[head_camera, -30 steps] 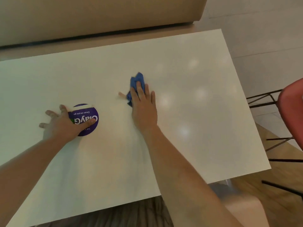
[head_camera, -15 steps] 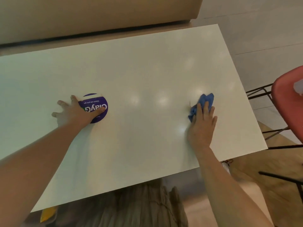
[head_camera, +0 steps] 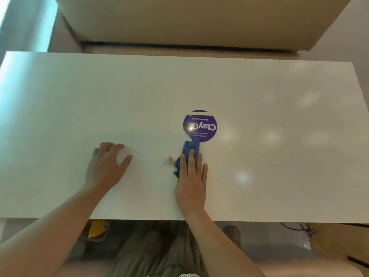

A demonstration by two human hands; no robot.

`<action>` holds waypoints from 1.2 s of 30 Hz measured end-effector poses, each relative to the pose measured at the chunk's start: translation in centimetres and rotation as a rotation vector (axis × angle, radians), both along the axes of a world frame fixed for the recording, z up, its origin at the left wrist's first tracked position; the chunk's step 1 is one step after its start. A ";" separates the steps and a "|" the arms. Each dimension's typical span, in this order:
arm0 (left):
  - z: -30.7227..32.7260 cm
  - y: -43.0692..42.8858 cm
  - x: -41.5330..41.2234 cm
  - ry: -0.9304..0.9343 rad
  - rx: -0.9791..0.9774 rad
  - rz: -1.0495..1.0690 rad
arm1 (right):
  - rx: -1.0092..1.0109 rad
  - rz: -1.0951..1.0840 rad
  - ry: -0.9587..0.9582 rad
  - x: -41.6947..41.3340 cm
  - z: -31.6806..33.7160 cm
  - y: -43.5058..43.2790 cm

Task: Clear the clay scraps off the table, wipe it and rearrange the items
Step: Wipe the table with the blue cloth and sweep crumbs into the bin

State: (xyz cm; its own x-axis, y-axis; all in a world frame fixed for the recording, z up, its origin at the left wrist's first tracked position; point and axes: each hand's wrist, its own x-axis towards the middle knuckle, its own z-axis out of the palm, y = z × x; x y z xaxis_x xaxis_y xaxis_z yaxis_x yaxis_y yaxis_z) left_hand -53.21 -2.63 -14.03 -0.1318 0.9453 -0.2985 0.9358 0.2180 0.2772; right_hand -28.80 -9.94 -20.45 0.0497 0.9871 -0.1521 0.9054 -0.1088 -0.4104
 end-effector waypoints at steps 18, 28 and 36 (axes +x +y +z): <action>0.0 -13.3 -31.9 -0.308 0.121 0.833 | 0.049 0.769 0.096 -40.8 -0.7 -0.4; -1.3 -19.9 -33.8 -0.956 -0.049 1.212 | -0.088 0.993 0.189 -44.4 0.5 -3.6; -1.6 -20.6 -33.7 -1.138 0.107 1.351 | -0.090 1.158 0.138 -45.7 2.1 -3.5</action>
